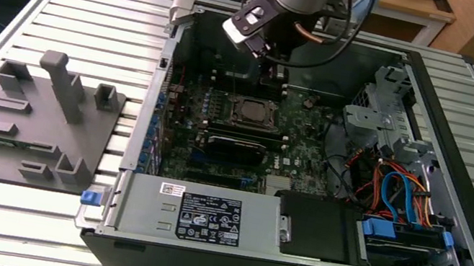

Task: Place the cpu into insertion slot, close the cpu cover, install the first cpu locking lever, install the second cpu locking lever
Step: 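Install the first cpu locking lever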

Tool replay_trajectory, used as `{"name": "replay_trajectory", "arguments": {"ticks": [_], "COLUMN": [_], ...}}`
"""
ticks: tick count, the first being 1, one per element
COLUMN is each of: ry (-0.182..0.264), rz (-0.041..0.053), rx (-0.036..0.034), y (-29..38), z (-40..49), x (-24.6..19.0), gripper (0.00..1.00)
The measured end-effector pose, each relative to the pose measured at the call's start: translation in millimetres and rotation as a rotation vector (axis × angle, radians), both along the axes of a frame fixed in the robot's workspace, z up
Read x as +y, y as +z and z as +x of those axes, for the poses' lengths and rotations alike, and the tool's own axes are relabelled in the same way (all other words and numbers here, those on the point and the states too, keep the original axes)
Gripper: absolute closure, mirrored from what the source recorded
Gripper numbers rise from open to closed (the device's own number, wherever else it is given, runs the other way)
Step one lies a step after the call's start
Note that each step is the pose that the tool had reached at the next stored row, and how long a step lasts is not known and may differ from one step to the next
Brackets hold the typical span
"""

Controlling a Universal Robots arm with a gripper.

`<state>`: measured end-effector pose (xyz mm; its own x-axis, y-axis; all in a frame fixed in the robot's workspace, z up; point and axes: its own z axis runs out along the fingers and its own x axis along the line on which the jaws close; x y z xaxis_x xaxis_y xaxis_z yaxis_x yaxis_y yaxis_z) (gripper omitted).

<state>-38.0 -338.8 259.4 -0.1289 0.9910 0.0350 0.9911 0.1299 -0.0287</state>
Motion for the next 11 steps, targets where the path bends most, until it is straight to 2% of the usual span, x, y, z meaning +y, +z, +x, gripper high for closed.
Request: {"name": "replay_trajectory", "arguments": {"ticks": [11], "ry": [0.200], "rz": [0.0002], "rx": [-0.0001], "y": [-0.6], "z": [0.0], "x": [0.0], "gripper": [0.90]}}
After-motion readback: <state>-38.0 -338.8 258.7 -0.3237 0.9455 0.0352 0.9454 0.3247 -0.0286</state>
